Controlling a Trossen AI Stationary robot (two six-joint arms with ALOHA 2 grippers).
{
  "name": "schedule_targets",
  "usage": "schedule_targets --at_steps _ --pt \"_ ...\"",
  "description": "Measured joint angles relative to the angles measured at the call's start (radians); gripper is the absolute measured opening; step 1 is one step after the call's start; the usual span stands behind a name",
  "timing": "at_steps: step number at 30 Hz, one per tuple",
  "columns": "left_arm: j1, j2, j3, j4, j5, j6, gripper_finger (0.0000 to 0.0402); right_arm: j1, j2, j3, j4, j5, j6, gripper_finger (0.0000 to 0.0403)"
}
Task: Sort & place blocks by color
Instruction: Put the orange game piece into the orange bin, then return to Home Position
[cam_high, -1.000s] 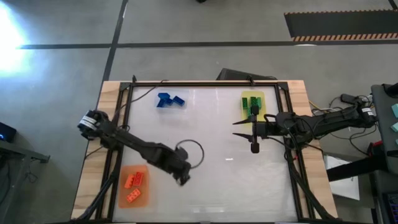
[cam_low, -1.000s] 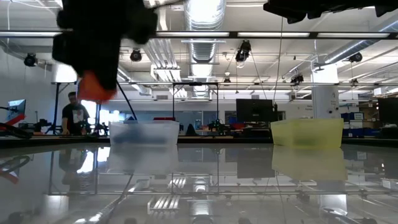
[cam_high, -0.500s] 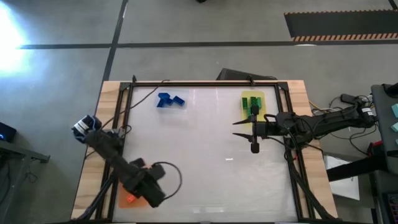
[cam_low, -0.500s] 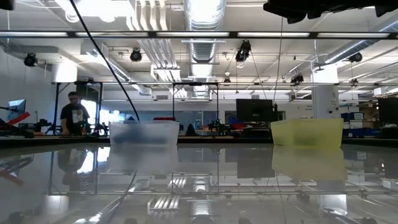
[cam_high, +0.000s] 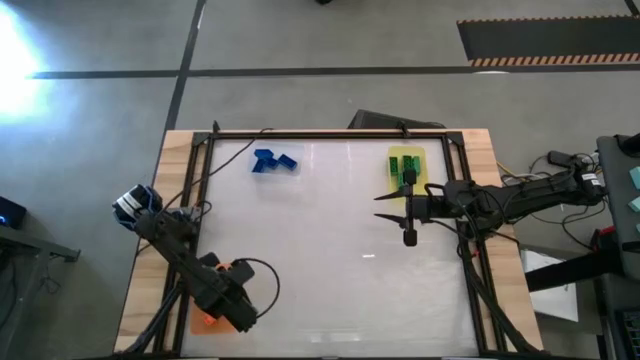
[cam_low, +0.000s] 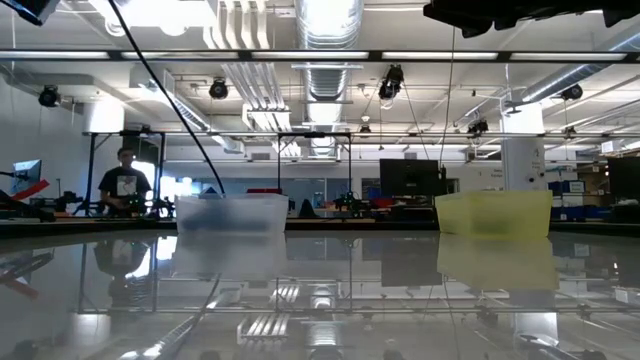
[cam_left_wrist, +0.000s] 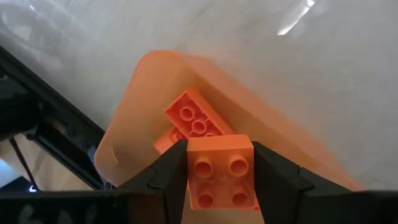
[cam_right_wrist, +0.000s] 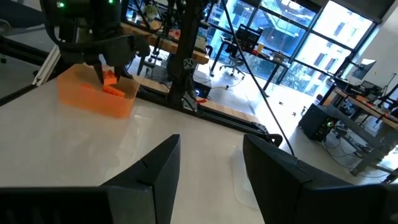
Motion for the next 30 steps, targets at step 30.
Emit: schedule_targets --at_steps 30 --pt "0.036 -0.041 0.066 0.43 -0.333 0.452 0.0188 0.002 0.0 -0.006 -0.01 -0.035 0.003 0.0166"
